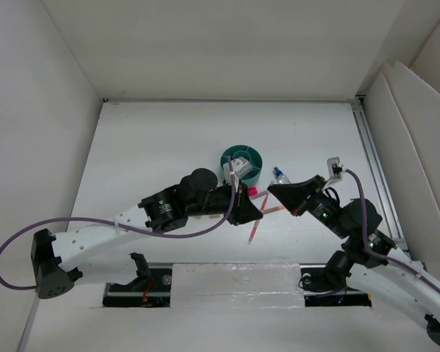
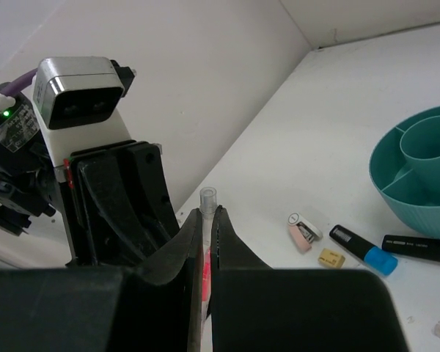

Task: Sort the stationery into containers
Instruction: Close the pen cap on the pen.

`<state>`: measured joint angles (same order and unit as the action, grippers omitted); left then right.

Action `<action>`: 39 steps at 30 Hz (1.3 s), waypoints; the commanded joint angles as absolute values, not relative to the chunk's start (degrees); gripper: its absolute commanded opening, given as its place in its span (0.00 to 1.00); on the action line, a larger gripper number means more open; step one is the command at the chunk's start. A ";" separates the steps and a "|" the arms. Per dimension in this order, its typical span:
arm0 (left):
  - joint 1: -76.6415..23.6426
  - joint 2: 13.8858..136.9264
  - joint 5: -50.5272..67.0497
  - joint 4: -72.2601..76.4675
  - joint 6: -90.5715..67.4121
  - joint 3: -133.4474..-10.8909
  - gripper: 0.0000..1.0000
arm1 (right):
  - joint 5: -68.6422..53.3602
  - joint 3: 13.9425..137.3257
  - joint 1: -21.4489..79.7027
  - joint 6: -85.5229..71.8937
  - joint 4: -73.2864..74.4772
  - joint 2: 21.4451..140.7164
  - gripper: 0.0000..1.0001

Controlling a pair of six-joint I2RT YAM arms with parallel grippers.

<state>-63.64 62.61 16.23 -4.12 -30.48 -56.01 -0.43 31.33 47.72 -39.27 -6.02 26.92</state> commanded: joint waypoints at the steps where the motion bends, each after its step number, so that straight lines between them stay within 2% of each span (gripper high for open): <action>1: -63.54 62.31 16.08 -2.72 -29.71 -58.54 0.00 | 1.14 30.94 48.16 -38.94 -7.91 26.02 0.00; 39: -63.54 62.84 16.79 -2.20 -29.18 -59.06 0.00 | 1.76 29.88 48.16 -38.41 -5.71 24.96 0.00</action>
<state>-63.64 63.68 16.93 -4.05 -30.04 -56.36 1.13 29.71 47.72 -39.22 -4.60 25.82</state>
